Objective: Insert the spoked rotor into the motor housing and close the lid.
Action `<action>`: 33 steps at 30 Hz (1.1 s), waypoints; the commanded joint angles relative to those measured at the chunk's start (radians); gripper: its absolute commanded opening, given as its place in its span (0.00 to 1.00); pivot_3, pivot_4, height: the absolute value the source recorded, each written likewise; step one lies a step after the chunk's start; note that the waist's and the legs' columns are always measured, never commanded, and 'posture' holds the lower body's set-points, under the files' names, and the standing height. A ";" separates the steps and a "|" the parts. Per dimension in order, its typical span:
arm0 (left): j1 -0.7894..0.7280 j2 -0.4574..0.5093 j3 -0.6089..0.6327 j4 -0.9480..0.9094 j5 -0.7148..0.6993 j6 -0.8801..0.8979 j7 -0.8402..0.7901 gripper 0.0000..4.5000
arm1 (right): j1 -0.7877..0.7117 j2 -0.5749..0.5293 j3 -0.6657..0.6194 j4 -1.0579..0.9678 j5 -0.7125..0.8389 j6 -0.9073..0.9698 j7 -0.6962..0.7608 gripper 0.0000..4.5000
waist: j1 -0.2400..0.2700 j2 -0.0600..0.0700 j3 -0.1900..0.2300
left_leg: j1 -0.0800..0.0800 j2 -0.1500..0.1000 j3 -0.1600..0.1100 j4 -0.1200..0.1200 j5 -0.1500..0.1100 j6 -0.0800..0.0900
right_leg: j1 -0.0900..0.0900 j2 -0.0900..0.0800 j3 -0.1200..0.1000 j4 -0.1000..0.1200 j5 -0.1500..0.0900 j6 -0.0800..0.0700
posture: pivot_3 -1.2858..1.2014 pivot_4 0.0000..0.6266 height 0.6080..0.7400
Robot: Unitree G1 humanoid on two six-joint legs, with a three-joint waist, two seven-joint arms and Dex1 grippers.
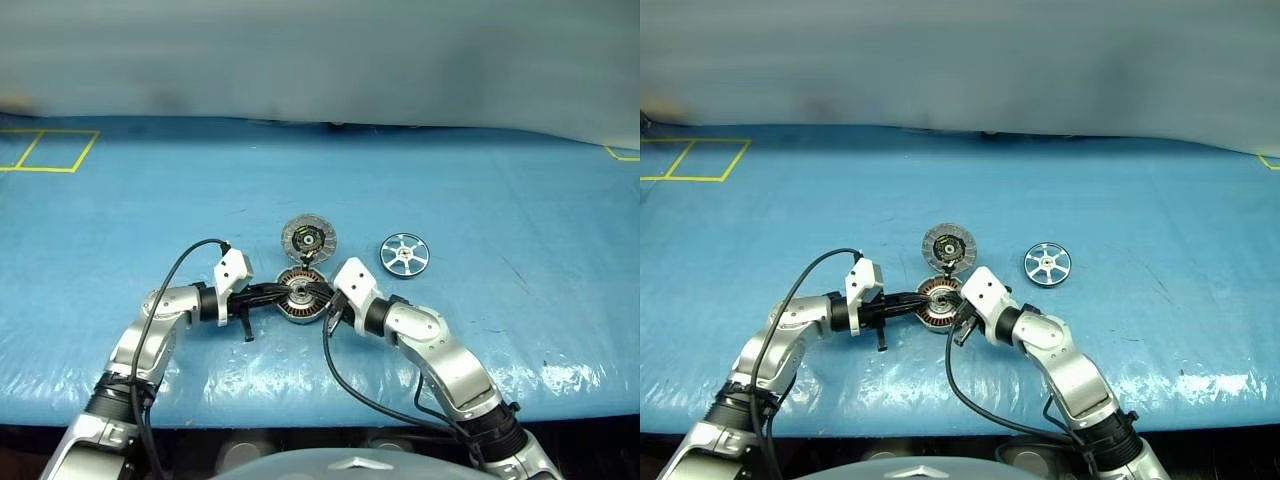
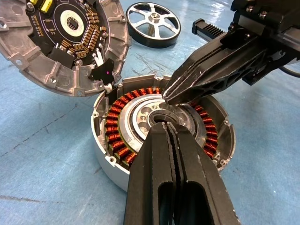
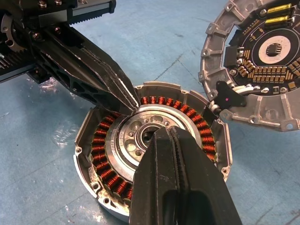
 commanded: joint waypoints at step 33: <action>-0.045 -0.058 -0.026 0.013 0.037 -0.019 0.004 0.01 | 0.007 0.007 -0.022 -0.040 0.005 -0.007 -0.017 0.00 | 0.000 0.000 0.000 | 0.000 0.000 0.000 0.000 0.000 0.000 | 0.000 0.000 0.000 0.000 0.000 0.000 | 0.52 0.24 1.00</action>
